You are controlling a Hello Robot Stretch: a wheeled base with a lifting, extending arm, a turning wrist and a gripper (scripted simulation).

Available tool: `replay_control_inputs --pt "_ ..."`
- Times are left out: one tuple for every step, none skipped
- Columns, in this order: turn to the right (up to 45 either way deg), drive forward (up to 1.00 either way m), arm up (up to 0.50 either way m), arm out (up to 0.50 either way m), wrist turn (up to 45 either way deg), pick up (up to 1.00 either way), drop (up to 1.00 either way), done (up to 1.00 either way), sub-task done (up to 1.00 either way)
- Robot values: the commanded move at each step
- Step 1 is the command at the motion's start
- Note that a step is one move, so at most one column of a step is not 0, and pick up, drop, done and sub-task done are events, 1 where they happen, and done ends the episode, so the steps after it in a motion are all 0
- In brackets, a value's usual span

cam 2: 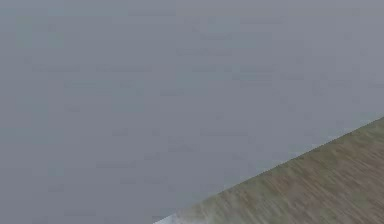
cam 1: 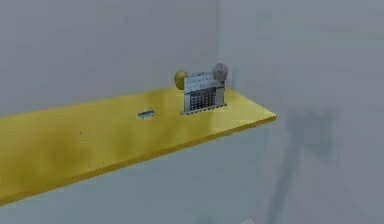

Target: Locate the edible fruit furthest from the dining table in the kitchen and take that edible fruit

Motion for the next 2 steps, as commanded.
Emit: replay_control_inputs --pt "-3.0 0.0 0.0 0.0 0.0 0.0 0.0 0.0 0.0" --pt "0.0 0.1 0.0 0.0 0.0 0.0 0.0 0.0 0.0"
